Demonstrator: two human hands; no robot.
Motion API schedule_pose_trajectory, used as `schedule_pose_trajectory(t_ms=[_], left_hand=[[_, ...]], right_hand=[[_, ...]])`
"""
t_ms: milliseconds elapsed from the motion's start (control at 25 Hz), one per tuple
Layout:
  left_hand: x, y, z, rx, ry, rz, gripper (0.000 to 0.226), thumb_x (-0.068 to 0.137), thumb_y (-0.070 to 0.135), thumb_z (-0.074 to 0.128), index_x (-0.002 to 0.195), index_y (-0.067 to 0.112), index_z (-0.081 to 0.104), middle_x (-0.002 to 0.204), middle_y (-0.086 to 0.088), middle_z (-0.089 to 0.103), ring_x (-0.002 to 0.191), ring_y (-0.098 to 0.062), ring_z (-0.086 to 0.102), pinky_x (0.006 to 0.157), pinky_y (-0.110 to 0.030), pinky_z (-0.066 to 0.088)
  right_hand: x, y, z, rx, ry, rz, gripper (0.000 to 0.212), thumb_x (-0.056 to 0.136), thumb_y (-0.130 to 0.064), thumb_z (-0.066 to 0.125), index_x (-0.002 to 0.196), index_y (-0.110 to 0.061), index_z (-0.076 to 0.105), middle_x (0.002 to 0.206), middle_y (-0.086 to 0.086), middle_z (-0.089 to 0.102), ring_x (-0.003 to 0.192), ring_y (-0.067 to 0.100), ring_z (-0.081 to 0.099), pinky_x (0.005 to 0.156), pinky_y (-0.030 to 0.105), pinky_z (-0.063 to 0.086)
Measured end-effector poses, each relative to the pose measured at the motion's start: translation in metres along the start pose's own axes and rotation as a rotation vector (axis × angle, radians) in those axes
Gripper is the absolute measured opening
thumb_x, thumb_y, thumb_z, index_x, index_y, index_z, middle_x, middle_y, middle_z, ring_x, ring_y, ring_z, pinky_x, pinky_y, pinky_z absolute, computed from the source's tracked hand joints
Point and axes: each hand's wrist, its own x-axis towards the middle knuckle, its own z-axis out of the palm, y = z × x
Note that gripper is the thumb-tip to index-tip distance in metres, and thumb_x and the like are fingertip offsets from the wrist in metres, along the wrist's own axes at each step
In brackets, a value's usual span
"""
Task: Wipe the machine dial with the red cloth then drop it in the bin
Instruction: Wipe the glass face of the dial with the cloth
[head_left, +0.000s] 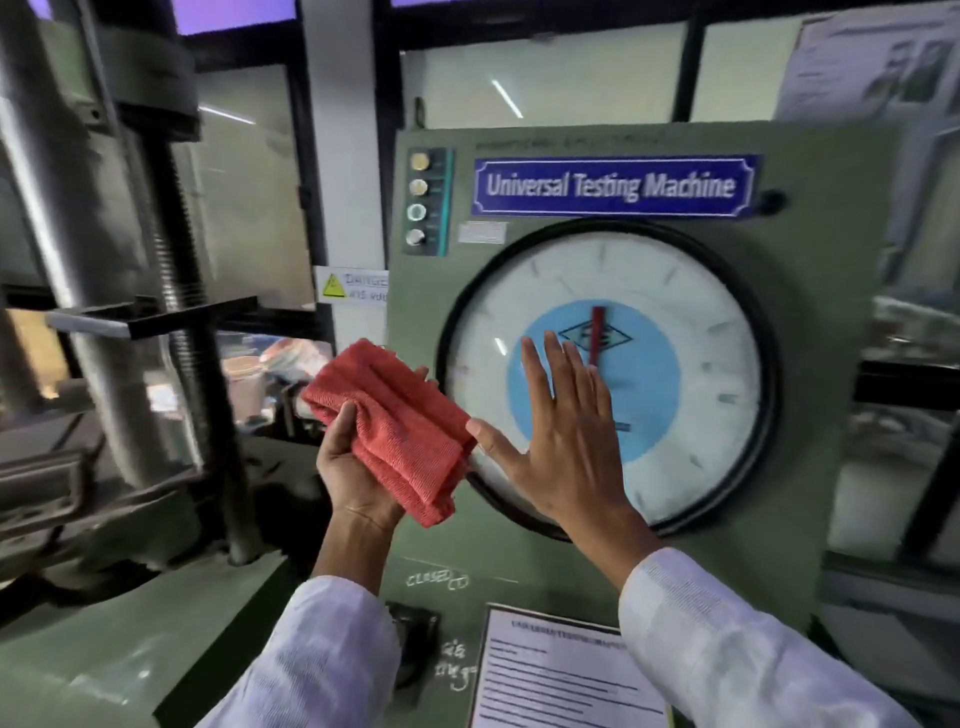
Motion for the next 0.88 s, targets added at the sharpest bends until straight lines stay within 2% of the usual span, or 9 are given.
schedule_pose_trajectory(t_ms=[320,440,520,600,640,680,720,800,880], left_hand=[[0.090,-0.059,0.014,0.072,0.134,-0.067,0.074,0.087,0.033,0.055,0.153,0.000,0.050,0.158,-0.027,0.047,0.149,-0.042,0.044,0.129,-0.057,0.028],[0.138,-0.070,0.022,0.151,0.180,0.020,0.035,0.089,0.025,0.059,0.114,0.007,0.072,0.112,-0.015,0.071,0.107,-0.031,0.069,0.109,-0.045,0.049],[0.170,-0.078,0.027,0.319,0.259,0.151,0.018,0.081,0.025,0.062,0.095,0.013,0.066,0.079,-0.002,0.068,0.075,-0.017,0.066,0.085,-0.032,0.053],[0.198,-0.086,0.028,0.619,0.288,0.250,0.022,0.082,0.029,0.062,0.094,0.012,0.060,0.062,-0.006,0.069,0.055,-0.022,0.067,0.063,-0.027,0.056],[0.212,-0.092,0.025,0.768,0.272,0.285,0.037,0.083,0.034,0.062,0.109,0.008,0.061,0.081,-0.021,0.077,0.067,-0.031,0.075,0.070,-0.035,0.062],[0.226,-0.099,0.022,0.942,0.269,0.350,0.060,0.082,0.040,0.062,0.134,0.009,0.056,0.122,-0.031,0.072,0.103,-0.040,0.075,0.095,-0.048,0.060],[0.242,-0.106,0.016,1.125,0.255,0.458,0.080,0.081,0.043,0.062,0.154,0.017,0.043,0.158,-0.021,0.051,0.138,-0.036,0.058,0.118,-0.048,0.043],[0.265,-0.119,0.012,1.503,0.176,0.658,0.091,0.082,0.050,0.055,0.165,0.024,0.026,0.177,-0.005,0.016,0.162,-0.026,0.022,0.130,-0.047,0.016],[0.279,-0.136,0.012,1.780,0.085,0.686,0.094,0.085,0.057,0.050,0.168,0.022,0.020,0.179,-0.006,0.005,0.165,-0.025,0.006,0.132,-0.053,0.005]], right_hand=[[0.019,0.081,0.010,-0.133,0.086,0.118,0.099,0.095,-0.082,0.034,0.170,-0.018,0.021,0.177,0.012,0.022,0.164,0.034,0.024,0.131,0.056,0.026],[0.040,0.101,0.025,-0.161,0.118,0.167,0.100,0.094,-0.080,0.035,0.169,-0.015,0.025,0.176,0.014,0.025,0.163,0.035,0.025,0.130,0.058,0.026],[0.050,0.114,0.037,-0.178,0.120,0.205,0.100,0.094,-0.081,0.033,0.169,-0.016,0.022,0.177,0.014,0.022,0.164,0.034,0.022,0.132,0.057,0.023],[0.056,0.130,0.051,-0.209,0.117,0.246,0.100,0.095,-0.081,0.032,0.170,-0.017,0.019,0.178,0.013,0.017,0.166,0.032,0.018,0.133,0.055,0.021],[0.056,0.140,0.058,-0.223,0.112,0.268,0.100,0.096,-0.082,0.033,0.171,-0.017,0.017,0.179,0.013,0.015,0.166,0.032,0.017,0.133,0.055,0.020],[0.056,0.150,0.065,-0.232,0.114,0.290,0.100,0.097,-0.081,0.036,0.171,-0.017,0.017,0.179,0.013,0.015,0.166,0.032,0.017,0.133,0.054,0.021],[0.055,0.162,0.073,-0.246,0.126,0.311,0.100,0.097,-0.081,0.039,0.170,-0.016,0.018,0.178,0.014,0.017,0.165,0.033,0.019,0.132,0.054,0.023],[0.053,0.182,0.085,-0.282,0.156,0.345,0.100,0.096,-0.082,0.038,0.169,-0.015,0.022,0.177,0.016,0.021,0.164,0.035,0.024,0.131,0.054,0.027],[0.051,0.204,0.097,-0.312,0.166,0.387,0.101,0.096,-0.082,0.038,0.170,-0.015,0.021,0.177,0.015,0.021,0.164,0.034,0.023,0.131,0.054,0.027]])
